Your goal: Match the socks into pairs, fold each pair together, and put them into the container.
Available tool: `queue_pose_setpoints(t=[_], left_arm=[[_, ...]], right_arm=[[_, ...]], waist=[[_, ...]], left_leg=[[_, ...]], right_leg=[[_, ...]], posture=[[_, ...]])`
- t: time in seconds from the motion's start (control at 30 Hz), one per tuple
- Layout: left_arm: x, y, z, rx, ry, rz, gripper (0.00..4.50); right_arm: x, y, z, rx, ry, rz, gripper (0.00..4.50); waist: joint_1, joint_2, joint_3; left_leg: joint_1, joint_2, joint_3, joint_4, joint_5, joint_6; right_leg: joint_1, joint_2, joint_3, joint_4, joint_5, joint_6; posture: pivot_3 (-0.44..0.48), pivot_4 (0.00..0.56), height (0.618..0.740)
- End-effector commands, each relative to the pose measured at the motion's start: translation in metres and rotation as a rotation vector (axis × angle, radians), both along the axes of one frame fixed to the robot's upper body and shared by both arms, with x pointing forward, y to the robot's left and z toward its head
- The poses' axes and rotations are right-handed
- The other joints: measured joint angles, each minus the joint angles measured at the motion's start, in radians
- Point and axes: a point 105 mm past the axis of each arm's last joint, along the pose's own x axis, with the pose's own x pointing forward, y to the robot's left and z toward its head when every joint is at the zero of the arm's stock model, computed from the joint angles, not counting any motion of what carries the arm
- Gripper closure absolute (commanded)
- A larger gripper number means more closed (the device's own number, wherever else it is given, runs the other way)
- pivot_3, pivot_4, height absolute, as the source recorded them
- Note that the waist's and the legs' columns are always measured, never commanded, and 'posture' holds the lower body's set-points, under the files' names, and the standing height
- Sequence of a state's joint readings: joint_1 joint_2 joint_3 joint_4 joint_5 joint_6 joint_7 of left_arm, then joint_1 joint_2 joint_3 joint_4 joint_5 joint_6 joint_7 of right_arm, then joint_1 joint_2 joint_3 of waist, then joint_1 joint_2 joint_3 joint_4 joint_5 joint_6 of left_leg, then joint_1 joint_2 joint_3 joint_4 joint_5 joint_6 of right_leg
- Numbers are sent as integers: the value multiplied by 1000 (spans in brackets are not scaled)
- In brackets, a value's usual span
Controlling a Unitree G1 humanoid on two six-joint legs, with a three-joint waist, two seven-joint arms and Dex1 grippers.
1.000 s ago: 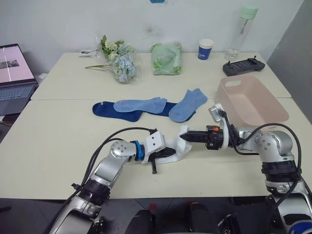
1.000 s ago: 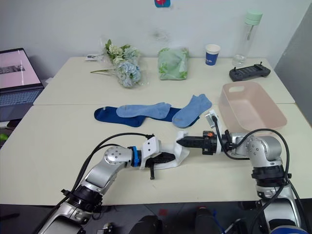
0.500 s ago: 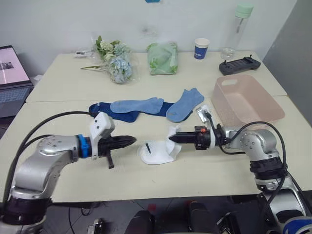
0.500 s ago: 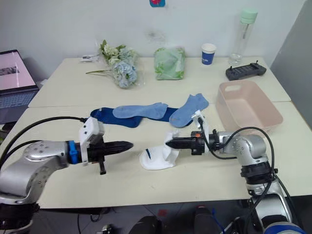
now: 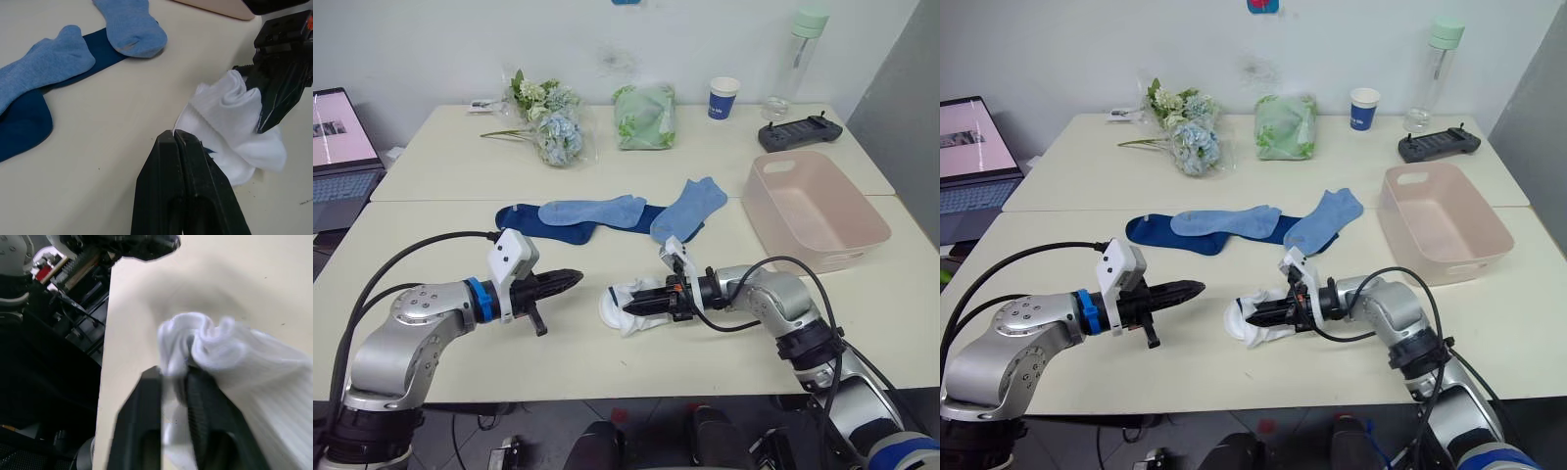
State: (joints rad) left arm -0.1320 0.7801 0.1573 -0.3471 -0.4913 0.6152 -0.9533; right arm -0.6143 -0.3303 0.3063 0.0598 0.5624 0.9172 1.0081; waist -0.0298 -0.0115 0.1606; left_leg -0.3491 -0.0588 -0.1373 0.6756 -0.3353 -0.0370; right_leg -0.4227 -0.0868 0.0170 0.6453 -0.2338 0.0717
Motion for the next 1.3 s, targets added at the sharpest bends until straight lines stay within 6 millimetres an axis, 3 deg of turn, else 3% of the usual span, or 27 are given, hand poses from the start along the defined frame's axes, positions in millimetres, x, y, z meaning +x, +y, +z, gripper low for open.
queue_pose_setpoints(t=[0.03, 0.1, 0.23, 0.3, 0.37, 0.47, 0.53, 0.77, 0.97, 1.23, 1.3], left_arm=[[1, 1, 14, 0, -54, -24, 4500], [4, -2, 18, -3, -65, -42, 4500], [8, -12, 25, -14, -95, -82, 4500], [7, -28, 28, -58, -96, -139, 4500], [-1, -48, 21, -69, -70, -226, 4500], [-3, -58, 3, -25, -46, -263, 4500], [7, -54, -15, 59, -71, -213, 4500], [6, -34, -76, 263, -15, -227, 4500], [3, -23, -93, 283, 8, -220, 4500], [1, -21, -91, 281, 2, -221, 4500], [0, -20, -90, 280, 3, -221, 4500]], right_arm=[[-5, 0, 27, 89, -15, 12, 2387], [-8, 0, 35, 117, -6, 11, 1722], [-7, -5, 42, 126, -15, -18, 1722], [1, -17, 43, 104, -34, -85, 1722], [10, -34, 39, 35, -60, -160, 1722], [16, -47, 36, -1, -81, -219, 1722], [20, -52, 31, -27, -64, -262, 1722], [15, -55, 10, -111, 12, -300, 1722], [13, -49, -13, -165, 139, -328, 1722], [7, -32, -30, -190, 248, -292, 1722], [9, -20, -29, -145, 309, -298, 1722]], waist=[[0, 0, 0], [1, 0, 0], [1, 0, 0], [2, 0, 0], [5, 0, 0], [2, 0, 0], [-3, 0, 0], [-1, 0, 0], [-2, 0, -1], [-6, 1, -3], [-9, 1, -4]], left_leg=[[0, 0, 0, 0, 0, 0], [0, 0, 0, 0, 0, 0], [0, 0, 0, 0, 0, 0], [0, 0, 0, 0, 0, 0], [0, -1, 0, 0, 0, 0], [0, -1, 1, 0, 0, 0], [0, -1, 1, 0, 0, 0], [1, -1, 2, -3, 0, 0], [2, 0, 2, -2, 0, 0], [3, 0, 2, -3, 0, 1], [4, 0, 2, -3, 0, 1]], right_leg=[[0, 0, 0, 0, 0, 0], [0, 0, 0, 0, 0, 0], [0, 0, 0, 0, 0, 0], [0, 0, 0, 0, 0, 0], [1, -1, 0, -1, 0, 0], [1, -1, 1, -1, 0, 0], [1, 0, 0, -1, 0, 0], [0, 3, 1, 0, 0, -1], [1, 0, 1, 0, 0, -1], [1, 2, 1, 1, 0, -1], [1, 3, 1, 1, 0, -1]], posture=[[0, 150, 740], [0, 150, 740], [0, 150, 740], [0, 150, 740], [0, 150, 740], [0, 150, 740], [0, 150, 740], [0, 150, 740], [0, 150, 740], [0, 150, 740], [0, 150, 740]])
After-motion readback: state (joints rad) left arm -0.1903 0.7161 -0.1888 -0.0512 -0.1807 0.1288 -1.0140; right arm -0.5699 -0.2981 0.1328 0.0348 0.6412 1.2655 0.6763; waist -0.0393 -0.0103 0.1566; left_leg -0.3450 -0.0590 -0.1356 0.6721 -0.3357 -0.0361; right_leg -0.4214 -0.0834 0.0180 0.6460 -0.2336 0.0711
